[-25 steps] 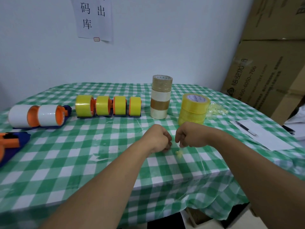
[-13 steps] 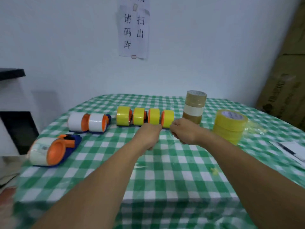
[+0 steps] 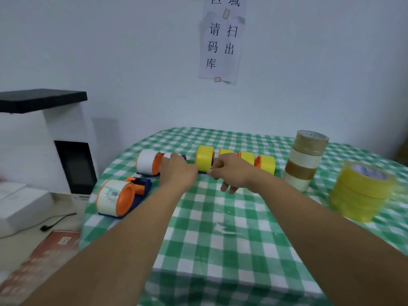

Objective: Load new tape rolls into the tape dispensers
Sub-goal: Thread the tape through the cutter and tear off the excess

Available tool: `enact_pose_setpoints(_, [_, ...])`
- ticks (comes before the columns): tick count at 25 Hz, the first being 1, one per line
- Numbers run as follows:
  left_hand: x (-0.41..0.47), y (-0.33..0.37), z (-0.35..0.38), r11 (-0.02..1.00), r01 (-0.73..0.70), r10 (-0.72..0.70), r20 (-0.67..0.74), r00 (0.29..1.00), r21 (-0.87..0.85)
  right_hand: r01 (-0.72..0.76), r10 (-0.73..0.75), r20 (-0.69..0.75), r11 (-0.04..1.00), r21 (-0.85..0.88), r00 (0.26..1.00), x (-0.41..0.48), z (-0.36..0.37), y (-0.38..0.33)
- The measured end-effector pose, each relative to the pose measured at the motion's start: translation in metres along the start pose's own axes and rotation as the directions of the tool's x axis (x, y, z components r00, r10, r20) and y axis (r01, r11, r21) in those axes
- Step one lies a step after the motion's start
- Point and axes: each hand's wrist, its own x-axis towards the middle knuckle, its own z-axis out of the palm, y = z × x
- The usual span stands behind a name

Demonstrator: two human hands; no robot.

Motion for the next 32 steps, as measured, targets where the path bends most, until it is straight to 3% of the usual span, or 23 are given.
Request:
enact_pose_setpoints(4, [0.024, -0.014, -0.003, 0.999, 0.042, -0.044, -0.072, 0.996, -0.034, -0.012, 0.006, 0.042, 0.986, 0.165, 0.999, 0.034, 0.025, -0.016])
enact_pose_setpoints(13, [0.052, -0.028, 0.003, 0.998, 0.053, -0.054, -0.035, 0.998, -0.034, -0.150, 0.123, 0.090, 0.883, 0.445, 0.988, 0.089, 0.069, -0.031])
enact_pose_setpoints(25, [0.049, -0.027, 0.000, 0.993, 0.070, -0.076, -0.068, 0.995, -0.097, -0.085, 0.069, 0.049, 0.823, 0.562, 0.996, 0.107, 0.091, -0.019])
enact_pose_setpoints(32, [0.037, -0.013, -0.020, 0.990, -0.032, 0.001, -0.213, 0.977, -0.139, 0.045, -0.014, -0.053, 0.775, 0.630, 0.998, 0.099, 0.076, -0.017])
